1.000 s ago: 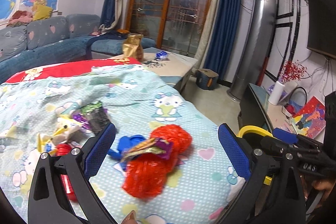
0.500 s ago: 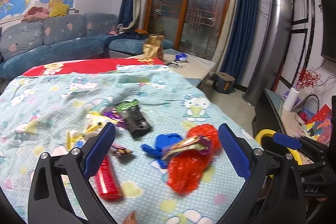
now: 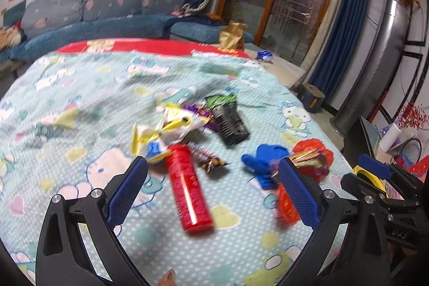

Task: Collect trash
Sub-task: 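Grasp the red spray can with the left tool while the right tool grasps the purple wrapper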

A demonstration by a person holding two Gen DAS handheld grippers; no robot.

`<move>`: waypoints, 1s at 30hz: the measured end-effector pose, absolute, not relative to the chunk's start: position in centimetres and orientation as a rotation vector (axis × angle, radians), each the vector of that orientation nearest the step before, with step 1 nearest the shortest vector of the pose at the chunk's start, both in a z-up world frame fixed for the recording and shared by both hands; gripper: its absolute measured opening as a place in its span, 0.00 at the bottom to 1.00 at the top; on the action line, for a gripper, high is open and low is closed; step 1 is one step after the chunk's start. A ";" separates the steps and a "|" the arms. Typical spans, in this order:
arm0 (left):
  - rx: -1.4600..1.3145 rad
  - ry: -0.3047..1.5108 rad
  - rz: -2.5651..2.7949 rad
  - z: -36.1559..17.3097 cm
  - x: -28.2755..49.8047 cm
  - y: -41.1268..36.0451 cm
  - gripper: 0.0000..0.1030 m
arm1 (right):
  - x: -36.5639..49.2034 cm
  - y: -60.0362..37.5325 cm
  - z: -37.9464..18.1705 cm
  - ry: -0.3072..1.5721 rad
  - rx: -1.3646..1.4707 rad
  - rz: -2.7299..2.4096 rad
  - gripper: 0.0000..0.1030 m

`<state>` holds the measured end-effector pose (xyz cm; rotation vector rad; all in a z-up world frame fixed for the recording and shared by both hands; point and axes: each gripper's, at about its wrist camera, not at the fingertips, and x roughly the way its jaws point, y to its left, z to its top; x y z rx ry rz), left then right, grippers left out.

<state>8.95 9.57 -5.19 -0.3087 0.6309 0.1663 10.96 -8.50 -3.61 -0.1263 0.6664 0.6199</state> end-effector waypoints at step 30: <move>-0.420 0.764 0.151 -9.6 8.7 10.3 0.27 | 12.6 -7.0 -5.0 0.686 -0.123 0.602 0.23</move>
